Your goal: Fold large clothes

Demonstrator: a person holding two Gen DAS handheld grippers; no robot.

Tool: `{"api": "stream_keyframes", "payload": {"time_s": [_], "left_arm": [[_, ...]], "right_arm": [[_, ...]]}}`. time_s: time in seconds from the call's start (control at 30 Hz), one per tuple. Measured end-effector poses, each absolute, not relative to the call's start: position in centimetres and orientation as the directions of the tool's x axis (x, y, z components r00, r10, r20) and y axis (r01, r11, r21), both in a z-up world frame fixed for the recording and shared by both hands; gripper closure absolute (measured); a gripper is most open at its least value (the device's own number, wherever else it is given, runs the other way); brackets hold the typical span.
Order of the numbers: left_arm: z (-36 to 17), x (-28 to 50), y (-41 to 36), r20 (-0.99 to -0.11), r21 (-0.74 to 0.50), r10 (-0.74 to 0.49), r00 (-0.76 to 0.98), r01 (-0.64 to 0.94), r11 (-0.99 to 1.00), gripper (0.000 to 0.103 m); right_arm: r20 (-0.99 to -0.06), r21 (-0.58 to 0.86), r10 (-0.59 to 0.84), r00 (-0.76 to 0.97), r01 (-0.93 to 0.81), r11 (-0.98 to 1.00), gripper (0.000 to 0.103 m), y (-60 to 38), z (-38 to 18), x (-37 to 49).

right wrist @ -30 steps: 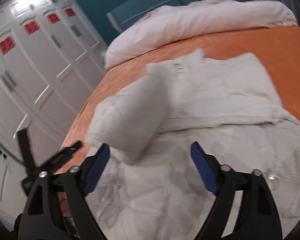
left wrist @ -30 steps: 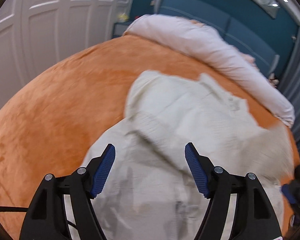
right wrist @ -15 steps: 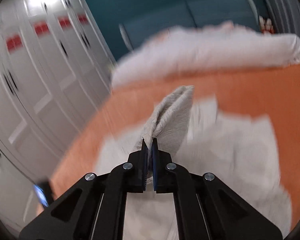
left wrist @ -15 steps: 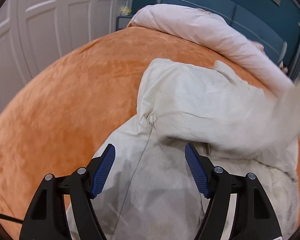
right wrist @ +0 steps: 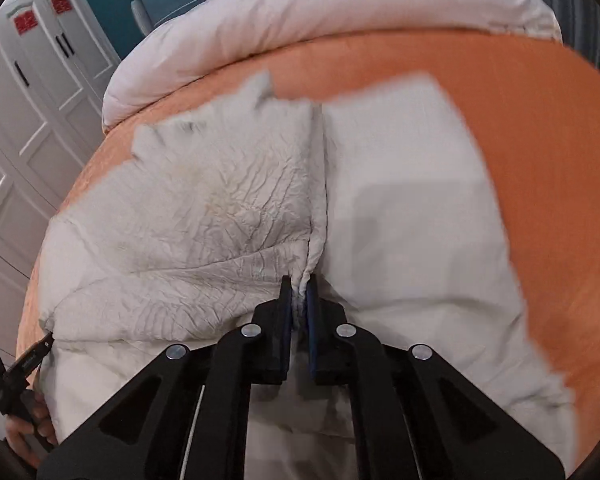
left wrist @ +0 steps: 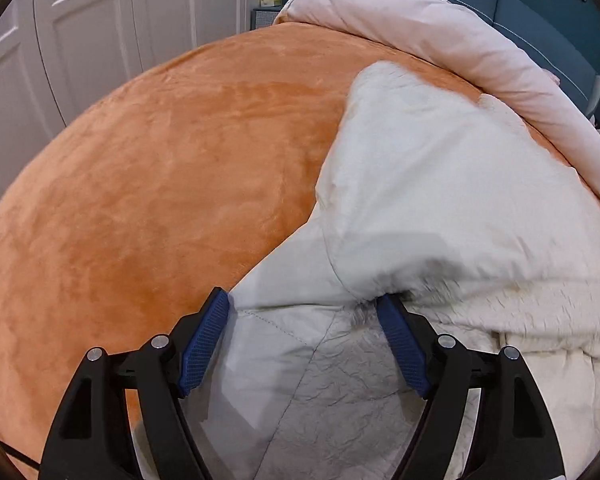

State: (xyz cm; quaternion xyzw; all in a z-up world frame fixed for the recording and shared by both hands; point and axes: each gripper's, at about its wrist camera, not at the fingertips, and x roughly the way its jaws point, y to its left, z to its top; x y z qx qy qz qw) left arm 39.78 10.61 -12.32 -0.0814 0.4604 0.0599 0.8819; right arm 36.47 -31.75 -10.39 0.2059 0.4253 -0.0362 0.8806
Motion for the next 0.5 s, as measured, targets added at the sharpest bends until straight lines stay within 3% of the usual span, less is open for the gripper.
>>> {"api": "stream_keyframes", "payload": {"time_s": [0.17,0.23,0.37,0.5], "left_arm": [[-11.7,39.4,10.6,-0.819,-0.086,0.033,0.572,-0.179,0.980,0.027],[-10.4,38.8,11.0,-0.804,-0.105,0.026,0.594,-0.184,0.977,0.029],[-5.5,37.0,10.9,-0.713,-0.153,-0.002,0.701,-0.153,0.976,0.031],[-2.9,39.4,9.0,-0.678,-0.192,-0.045,0.734,-0.118,0.974,0.031]], "right_arm": [[-0.762,0.382,0.145,0.631,0.257,0.888,0.094,-32.7,-10.0,36.1],[-0.764,0.360,0.095,0.638,0.299,0.883,0.083,-33.2,-8.6,34.5],[-0.680,0.322,-0.051,0.731,0.361,0.875,0.082,-33.1,-4.0,31.6],[-0.632,0.325,0.083,0.770,0.167,0.931,0.082,-27.1,-0.7,35.3]]}}
